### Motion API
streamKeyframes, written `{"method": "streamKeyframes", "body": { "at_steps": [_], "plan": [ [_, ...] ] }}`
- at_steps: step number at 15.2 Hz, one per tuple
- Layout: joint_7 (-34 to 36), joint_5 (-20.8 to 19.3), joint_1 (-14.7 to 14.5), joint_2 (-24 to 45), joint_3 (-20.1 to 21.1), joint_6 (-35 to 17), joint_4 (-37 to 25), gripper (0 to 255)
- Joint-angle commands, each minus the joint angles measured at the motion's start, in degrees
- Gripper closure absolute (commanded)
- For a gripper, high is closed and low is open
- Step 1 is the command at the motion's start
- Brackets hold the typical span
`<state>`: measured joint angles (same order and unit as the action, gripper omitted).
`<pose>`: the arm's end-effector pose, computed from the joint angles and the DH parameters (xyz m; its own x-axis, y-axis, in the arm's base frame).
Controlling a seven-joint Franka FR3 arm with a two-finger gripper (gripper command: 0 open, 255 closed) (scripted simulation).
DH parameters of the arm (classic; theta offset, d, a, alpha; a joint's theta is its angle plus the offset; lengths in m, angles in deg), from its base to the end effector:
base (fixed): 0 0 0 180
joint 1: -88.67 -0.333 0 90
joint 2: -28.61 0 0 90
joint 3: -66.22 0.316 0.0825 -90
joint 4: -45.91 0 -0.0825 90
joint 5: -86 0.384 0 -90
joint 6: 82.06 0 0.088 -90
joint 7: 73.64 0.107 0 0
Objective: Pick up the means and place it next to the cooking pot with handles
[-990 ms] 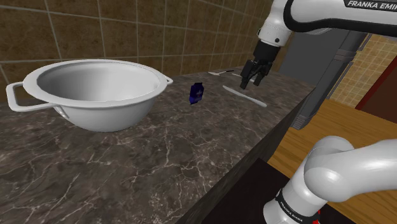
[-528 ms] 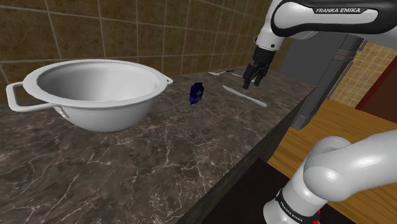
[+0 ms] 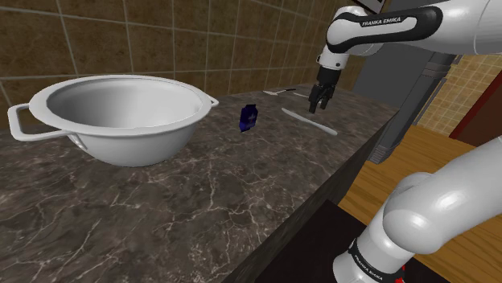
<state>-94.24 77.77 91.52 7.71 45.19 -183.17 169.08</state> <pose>0.3985 -0.2080 0.5355 0.9991 -0.0016 -0.0420 -0.0018 -1.0000 -0.0037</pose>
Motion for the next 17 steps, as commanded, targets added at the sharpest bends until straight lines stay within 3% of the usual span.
{"method": "streamKeyframes", "body": {
  "at_steps": [1, 8, 15, 16, 17],
  "plan": [
    [-1.6, 0.0, 0.1, 2.1, -1.1, -1.0, -0.7, 0],
    [-1.6, -0.2, 0.3, 2.5, -1.6, -6.0, 4.1, 0],
    [-1.6, -0.2, 0.3, 2.5, -1.6, -6.0, 4.1, 0],
    [-1.6, -0.2, 0.3, 2.5, -1.6, -6.0, 4.1, 255],
    [-1.6, -0.2, 0.3, 2.5, -1.6, -6.0, 4.1, 255]
  ]
}}
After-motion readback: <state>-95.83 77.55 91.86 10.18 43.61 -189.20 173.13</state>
